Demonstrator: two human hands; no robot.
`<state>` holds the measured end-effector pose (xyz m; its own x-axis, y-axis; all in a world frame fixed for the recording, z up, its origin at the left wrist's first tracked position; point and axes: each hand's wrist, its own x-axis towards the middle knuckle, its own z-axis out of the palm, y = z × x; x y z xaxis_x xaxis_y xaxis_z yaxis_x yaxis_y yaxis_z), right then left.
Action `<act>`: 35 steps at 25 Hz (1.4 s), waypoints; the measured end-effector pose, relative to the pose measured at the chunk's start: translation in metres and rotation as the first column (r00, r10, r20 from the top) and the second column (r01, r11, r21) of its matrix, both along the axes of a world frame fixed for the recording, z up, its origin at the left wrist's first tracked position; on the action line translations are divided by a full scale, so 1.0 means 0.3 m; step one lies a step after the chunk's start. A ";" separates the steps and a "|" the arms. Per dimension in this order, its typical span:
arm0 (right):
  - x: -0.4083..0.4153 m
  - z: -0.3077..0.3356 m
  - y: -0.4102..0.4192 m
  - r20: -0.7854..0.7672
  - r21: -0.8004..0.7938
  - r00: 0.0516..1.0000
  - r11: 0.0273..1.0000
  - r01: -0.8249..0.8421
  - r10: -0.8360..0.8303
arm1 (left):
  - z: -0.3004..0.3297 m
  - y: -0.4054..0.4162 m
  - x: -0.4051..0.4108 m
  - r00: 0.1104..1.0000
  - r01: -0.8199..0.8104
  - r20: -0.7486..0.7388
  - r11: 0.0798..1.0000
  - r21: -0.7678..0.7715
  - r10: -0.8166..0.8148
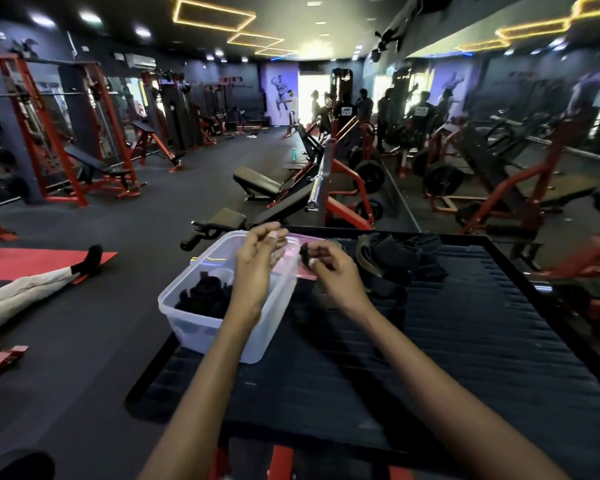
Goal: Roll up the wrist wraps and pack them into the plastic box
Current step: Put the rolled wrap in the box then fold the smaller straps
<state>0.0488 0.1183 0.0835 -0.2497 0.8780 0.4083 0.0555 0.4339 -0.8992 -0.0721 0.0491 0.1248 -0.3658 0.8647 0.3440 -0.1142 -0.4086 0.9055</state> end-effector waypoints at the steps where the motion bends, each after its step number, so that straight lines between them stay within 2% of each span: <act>1: 0.058 -0.022 -0.005 0.022 -0.007 0.999 1.000 0.025 -0.024 | -0.027 0.011 0.059 0.999 0.041 0.003 0.999 -0.018 -0.041; 3: 0.169 -0.074 -0.012 0.053 -0.040 0.994 0.994 0.103 -0.101 | -0.119 0.042 0.159 0.996 0.059 -0.061 0.990 -0.129 -0.067; 5: 0.273 -0.129 -0.015 0.103 -0.090 0.978 0.978 0.189 -0.180 | -0.243 0.072 0.225 0.951 -0.082 -0.308 0.959 -0.271 -0.006; 6: 0.315 -0.156 -0.015 0.142 -0.109 0.967 0.967 0.229 -0.212 | -0.301 0.080 0.245 0.889 -0.191 -0.456 0.934 -0.301 0.034; 8: 0.367 -0.201 -0.006 0.233 -0.123 0.943 0.955 0.269 -0.236 | -0.404 0.084 0.261 0.705 -0.371 -0.706 0.882 -0.291 0.064; 10: 0.370 -0.215 0.030 0.330 -0.075 0.918 0.963 0.258 -0.220 | -0.474 0.075 0.260 0.499 -0.476 -0.865 0.816 -0.326 -0.054; 12: 0.339 -0.204 0.102 0.458 0.043 0.865 0.977 0.210 -0.206 | -0.507 0.066 0.257 0.381 -0.503 -0.901 0.772 -0.389 -0.206; 15: 0.265 -0.170 0.226 0.623 0.208 0.724 0.955 0.210 -0.295 | -0.525 0.054 0.257 0.277 -0.520 -0.928 0.773 -0.363 -0.249; 18: 0.201 -0.160 0.308 0.729 0.360 0.509 0.889 0.282 -0.457 | -0.535 0.052 0.262 0.237 -0.540 -0.941 0.772 -0.335 -0.242; 20: 0.172 -0.160 0.331 0.735 0.335 0.470 0.865 0.374 -0.488 | -0.540 0.052 0.263 0.240 -0.544 -0.943 0.773 -0.326 -0.229; 22: 0.169 -0.166 0.340 0.732 0.204 0.538 0.887 0.414 -0.419 | -0.540 0.052 0.263 0.251 -0.543 -0.945 0.778 -0.317 -0.210; 24: 0.201 -0.161 0.314 0.668 0.021 0.686 0.929 0.368 -0.287 | -0.538 0.051 0.261 0.261 -0.540 -0.944 0.780 -0.316 -0.202; 26: 0.272 -0.132 0.264 0.560 -0.082 0.804 0.953 0.292 -0.199 | -0.535 0.050 0.262 0.257 -0.537 -0.944 0.781 -0.319 -0.209; 29: 0.435 -0.067 0.136 0.503 -0.130 0.859 0.973 0.188 -0.099 | -0.531 0.054 0.261 0.251 -0.528 -0.938 0.778 -0.340 -0.239; 32: 0.634 -0.041 -0.020 0.418 -0.247 0.908 0.964 0.096 0.017 | -0.527 0.055 0.264 0.240 -0.519 -0.929 0.772 -0.368 -0.281; 35: 0.804 -0.107 -0.138 0.314 -0.353 0.949 0.925 0.143 -0.026 | -0.523 0.054 0.258 0.225 -0.520 -0.924 0.764 -0.383 -0.310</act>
